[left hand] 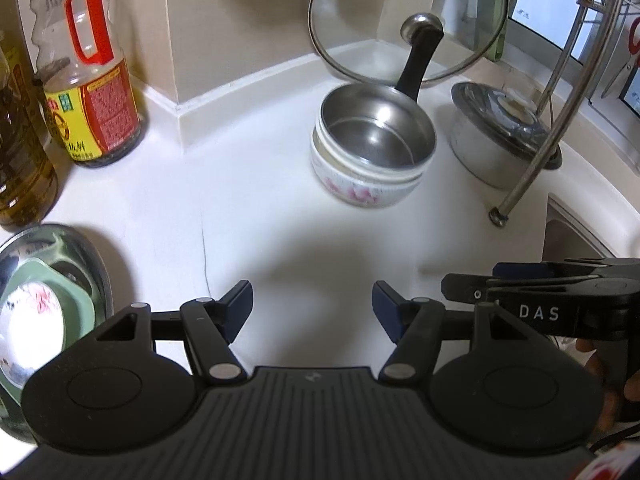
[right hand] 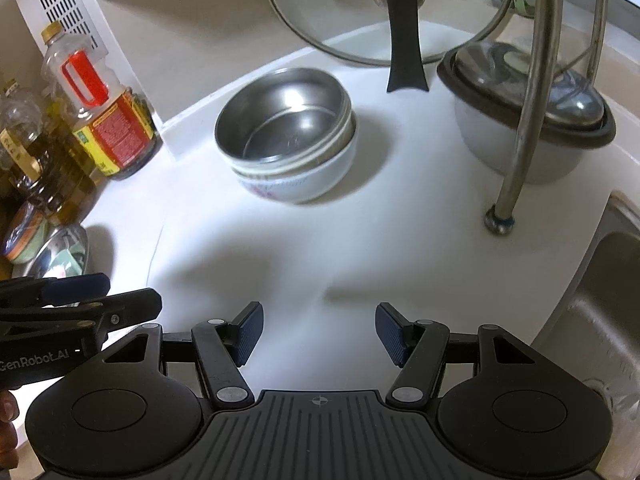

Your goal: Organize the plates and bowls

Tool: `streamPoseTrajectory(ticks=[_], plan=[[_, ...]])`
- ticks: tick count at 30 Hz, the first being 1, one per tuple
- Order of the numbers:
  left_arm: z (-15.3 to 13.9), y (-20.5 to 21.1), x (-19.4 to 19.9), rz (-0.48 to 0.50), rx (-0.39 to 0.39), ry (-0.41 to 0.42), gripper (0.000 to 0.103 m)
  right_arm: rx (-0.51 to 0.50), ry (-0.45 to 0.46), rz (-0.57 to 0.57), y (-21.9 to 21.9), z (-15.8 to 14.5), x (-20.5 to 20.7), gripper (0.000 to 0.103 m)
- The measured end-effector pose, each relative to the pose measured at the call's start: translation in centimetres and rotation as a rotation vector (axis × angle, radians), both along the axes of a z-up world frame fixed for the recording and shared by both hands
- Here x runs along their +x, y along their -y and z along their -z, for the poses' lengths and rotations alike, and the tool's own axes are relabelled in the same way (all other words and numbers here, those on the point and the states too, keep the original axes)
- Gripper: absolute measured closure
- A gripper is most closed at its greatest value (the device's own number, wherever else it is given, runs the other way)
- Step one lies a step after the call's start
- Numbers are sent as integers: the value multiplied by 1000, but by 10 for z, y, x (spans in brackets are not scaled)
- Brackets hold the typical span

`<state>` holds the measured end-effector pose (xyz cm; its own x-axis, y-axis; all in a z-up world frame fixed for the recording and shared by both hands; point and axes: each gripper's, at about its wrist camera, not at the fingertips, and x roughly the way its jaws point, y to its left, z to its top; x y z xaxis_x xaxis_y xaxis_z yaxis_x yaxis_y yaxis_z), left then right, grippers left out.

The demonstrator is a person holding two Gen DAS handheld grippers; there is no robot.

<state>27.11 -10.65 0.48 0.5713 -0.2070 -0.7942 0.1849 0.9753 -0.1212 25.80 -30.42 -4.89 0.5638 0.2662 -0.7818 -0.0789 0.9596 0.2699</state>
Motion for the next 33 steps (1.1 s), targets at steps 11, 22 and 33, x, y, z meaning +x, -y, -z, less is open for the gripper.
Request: streamPoseTrajectory(ticks=[11,22,33], plan=[[-28,4,51,-4,-29,104,39,5,121,71,8,-33,43,41],[-21,20,108,17,-7,124,39,-18,154,101,9,-31,92,41],[3,34,144,29,9,73,47,-52,109,87,8,-7,129,51]])
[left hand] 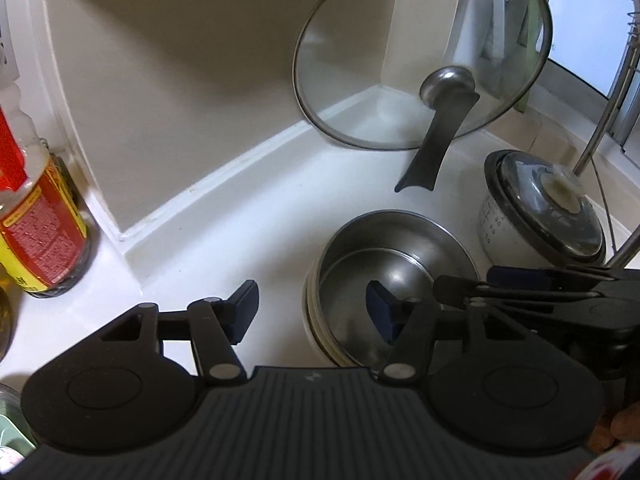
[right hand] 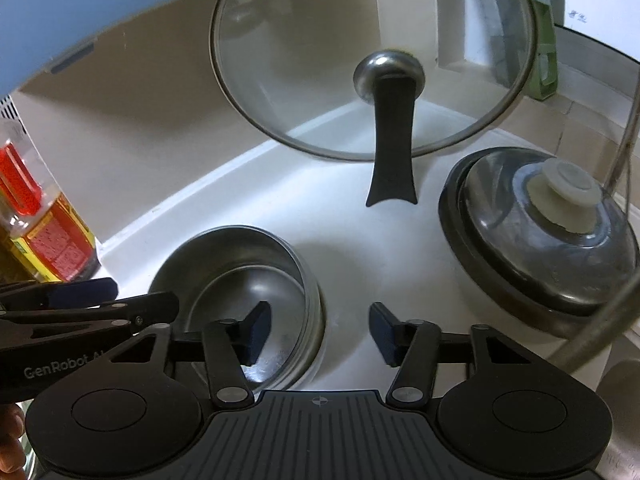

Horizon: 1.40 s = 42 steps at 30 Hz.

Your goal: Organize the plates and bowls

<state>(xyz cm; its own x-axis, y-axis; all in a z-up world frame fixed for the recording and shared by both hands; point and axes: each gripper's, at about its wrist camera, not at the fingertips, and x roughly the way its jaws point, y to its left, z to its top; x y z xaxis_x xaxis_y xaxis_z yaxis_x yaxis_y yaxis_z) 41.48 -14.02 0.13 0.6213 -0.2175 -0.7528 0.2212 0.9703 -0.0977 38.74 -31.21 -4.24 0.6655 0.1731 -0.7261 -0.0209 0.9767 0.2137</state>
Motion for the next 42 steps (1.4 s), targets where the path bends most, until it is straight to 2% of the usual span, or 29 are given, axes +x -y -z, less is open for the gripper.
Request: streamPoseTrajectory(ticks=[4,8,11,14,16,28,42], plan=[[6,4,5,2,1,-12,51,-7,-14,-16,-3,6,7,58],[11,5,7,-7,-2,-24,57,-3,-33,-21,-4,11,10,69],[15,5,8,-14,-8,-36,69,-3,-39,-29,-4,13,12,79],[17,3,7,-23,-14,-47,75,-11,-34,-31,-6,14,11,80],[19,2,6,-26,-22,-55,84,-20,-30,-35,-7,14,11,81],[19,-19,-12,-93,-38,-62,84,-24,-31,-87,-23,13,10,83],[13,-80,-61,-238,-36,-70,82,-7,-34,-267,-85,10,-7,84]])
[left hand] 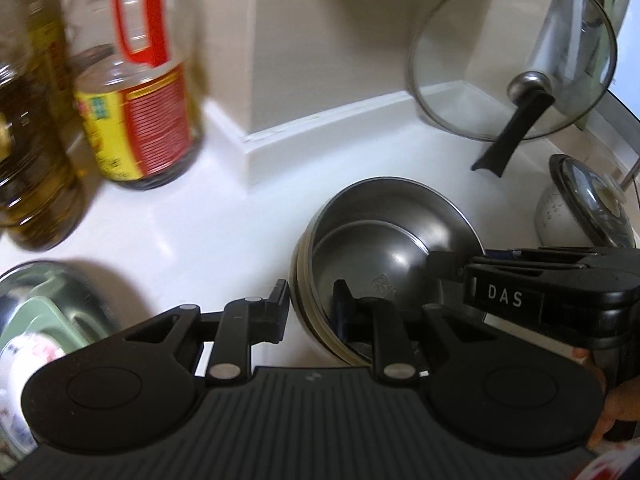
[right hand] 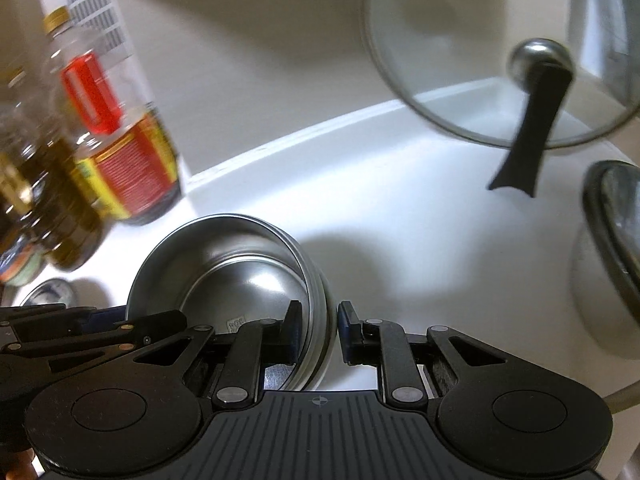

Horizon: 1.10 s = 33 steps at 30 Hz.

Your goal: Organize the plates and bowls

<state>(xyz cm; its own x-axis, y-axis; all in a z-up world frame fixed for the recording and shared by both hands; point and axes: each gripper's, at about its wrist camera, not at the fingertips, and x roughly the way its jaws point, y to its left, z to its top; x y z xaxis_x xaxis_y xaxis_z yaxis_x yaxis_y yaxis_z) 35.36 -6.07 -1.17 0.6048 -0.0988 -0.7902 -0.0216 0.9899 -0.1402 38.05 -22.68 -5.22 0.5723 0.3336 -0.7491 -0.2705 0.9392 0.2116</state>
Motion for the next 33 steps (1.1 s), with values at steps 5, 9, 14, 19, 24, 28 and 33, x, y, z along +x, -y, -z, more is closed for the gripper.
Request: streamPoseTrajectory(ticks=[5,9,14,19,24,28,33], plan=[[-2,-16,-17,-42,1,-4,82,1,0,-51,-19,-1,-9,84],[-3,-24,-26,-69,3,-6,81,-3,3,-81,-31,0,-15,84],[-5,-30,-35,-93,6,-8,81,-7,3,-106,-40,1,-19,85],[-5,-32,-39,-104,7,-9,81,-13,8,-123,-44,0,-22,85],[-5,-33,-40,-100,0,-7,81,6,3,-120,-42,2,-21,84],[-8,-33,-43,-106,12,5,77,24,-6,-123,-37,0,-21,82],[-21,-36,-51,-120,31,49,70,32,30,-116,-32,-9,-27,53]])
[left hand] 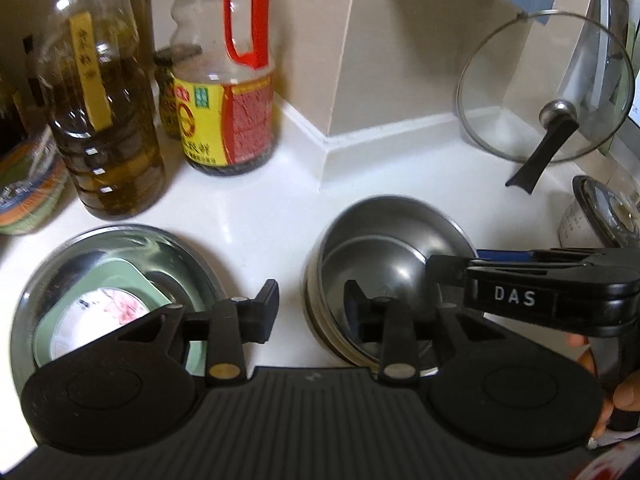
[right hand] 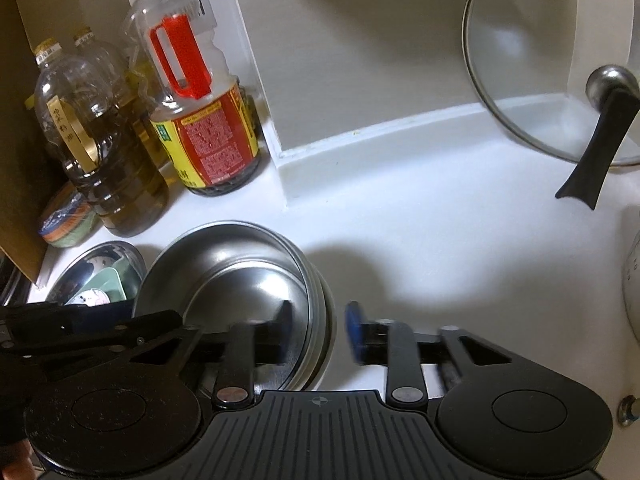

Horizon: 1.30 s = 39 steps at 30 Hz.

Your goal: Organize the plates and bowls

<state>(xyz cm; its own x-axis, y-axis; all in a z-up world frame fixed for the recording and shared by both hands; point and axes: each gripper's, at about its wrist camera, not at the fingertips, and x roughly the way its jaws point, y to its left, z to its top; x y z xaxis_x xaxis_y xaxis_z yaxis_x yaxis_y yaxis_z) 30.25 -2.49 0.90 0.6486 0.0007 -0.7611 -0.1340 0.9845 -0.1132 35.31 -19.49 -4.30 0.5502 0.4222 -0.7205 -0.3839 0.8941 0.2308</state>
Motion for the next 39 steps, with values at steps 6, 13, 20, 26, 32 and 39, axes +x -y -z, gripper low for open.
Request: streamPoseTrajectory(ticks=[6,13,20,26,32,39], plan=[[-19,1,-28,7,13,59,59,49,54,11,16,-20,-20,46],[-22,7,-75,4,-1,25,49,68,65,-1,31,-26,-62,41],[-13,13,-117,-18,-9,-28,46,6,35,-28,32,-11,-106,39],[-8,18,-142,-47,3,-51,39,46,-9,-42,35,1,-134,39],[-5,15,-156,-73,6,-70,31,49,-23,-59,29,3,-147,39],[-6,6,-165,-97,45,-60,23,29,-33,-73,16,5,-153,39]])
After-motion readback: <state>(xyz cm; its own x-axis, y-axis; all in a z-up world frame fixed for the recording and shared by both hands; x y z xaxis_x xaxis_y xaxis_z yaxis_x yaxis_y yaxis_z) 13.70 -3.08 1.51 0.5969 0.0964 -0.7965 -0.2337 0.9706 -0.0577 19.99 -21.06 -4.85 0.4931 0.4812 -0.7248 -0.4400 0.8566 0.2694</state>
